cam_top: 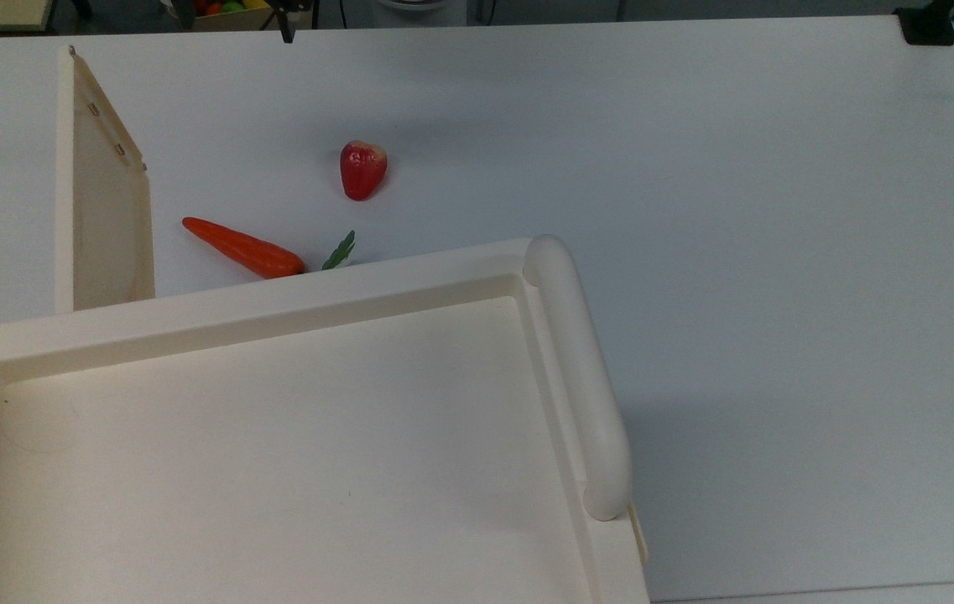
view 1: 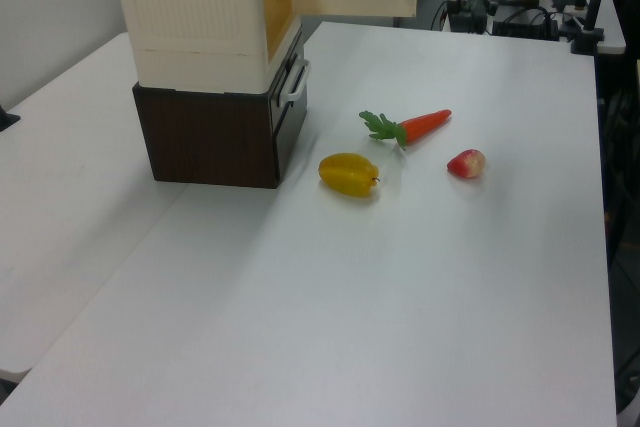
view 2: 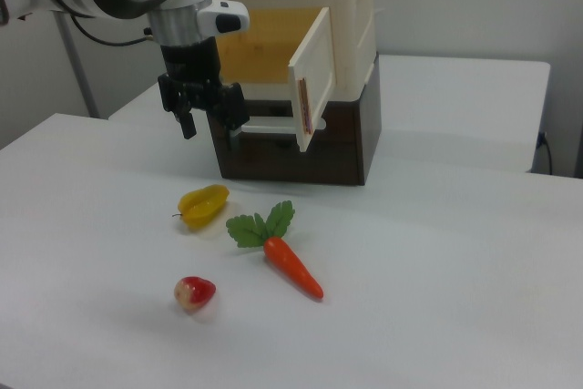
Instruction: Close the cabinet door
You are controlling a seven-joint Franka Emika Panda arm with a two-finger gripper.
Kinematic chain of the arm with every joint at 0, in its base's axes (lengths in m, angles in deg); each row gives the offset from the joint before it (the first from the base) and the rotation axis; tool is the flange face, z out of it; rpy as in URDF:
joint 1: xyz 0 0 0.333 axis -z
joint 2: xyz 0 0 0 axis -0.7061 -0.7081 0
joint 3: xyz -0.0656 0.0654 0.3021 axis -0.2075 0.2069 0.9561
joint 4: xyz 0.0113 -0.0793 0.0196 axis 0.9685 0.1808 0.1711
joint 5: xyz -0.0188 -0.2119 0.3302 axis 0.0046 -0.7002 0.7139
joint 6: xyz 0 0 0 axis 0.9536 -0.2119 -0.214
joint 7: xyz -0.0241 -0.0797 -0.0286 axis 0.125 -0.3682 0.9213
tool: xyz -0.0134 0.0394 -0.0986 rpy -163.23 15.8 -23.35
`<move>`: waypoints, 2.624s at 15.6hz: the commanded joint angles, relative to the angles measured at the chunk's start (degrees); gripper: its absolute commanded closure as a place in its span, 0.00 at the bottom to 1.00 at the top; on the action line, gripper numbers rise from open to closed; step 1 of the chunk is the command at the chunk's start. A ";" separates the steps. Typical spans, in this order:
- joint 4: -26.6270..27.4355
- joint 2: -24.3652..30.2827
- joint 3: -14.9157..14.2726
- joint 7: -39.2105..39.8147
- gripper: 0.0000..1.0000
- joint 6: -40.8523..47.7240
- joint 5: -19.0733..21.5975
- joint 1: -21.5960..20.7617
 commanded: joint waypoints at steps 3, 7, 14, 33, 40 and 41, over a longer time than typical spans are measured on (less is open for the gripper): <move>1.38 1.15 0.31 -1.01 0.00 2.37 -0.71 -0.81; 1.03 1.33 0.04 1.44 0.00 2.46 0.08 -0.28; 0.94 1.50 -0.13 2.86 0.12 2.99 0.17 -0.37; 0.67 0.98 -10.67 43.18 1.00 -10.34 -0.27 -0.54; 1.03 -3.68 -11.56 46.01 1.00 -29.96 0.09 -0.46; 1.02 -4.20 -12.08 45.93 1.00 -31.80 0.17 -0.54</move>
